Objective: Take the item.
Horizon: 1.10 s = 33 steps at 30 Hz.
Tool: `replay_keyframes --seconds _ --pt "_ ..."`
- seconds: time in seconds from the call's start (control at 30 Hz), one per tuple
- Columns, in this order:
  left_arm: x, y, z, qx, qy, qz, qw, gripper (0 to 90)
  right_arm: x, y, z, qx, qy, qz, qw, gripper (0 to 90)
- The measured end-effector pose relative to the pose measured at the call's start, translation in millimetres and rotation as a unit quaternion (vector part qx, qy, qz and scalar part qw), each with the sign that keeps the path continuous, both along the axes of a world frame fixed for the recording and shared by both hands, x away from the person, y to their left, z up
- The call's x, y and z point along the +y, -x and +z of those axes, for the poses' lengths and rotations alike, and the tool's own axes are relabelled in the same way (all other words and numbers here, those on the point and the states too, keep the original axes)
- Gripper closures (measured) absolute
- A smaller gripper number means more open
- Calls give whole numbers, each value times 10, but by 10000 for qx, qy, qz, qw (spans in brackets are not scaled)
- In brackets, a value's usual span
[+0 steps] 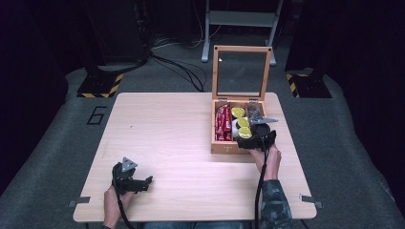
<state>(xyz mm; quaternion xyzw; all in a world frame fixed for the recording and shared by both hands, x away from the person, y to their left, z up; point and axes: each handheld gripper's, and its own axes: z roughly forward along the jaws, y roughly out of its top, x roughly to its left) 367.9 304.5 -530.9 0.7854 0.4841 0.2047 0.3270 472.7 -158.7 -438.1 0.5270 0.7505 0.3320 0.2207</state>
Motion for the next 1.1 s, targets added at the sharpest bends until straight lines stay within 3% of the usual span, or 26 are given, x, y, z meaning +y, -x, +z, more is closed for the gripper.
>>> replay_keyframes --seconds 0.33,0.7,1.1 --pt "1 1 0 -9 -9 -3 10000 3 70 -143 -50 -22 -22 5 10000 119" --pt "-4 6 -9 -67 11 30 10000 3 109 -184 -83 -56 -10 -172 9998 253" --pt "-5 7 -11 -74 19 34 10000 3 135 -222 -130 -19 123 -305 9995 312"
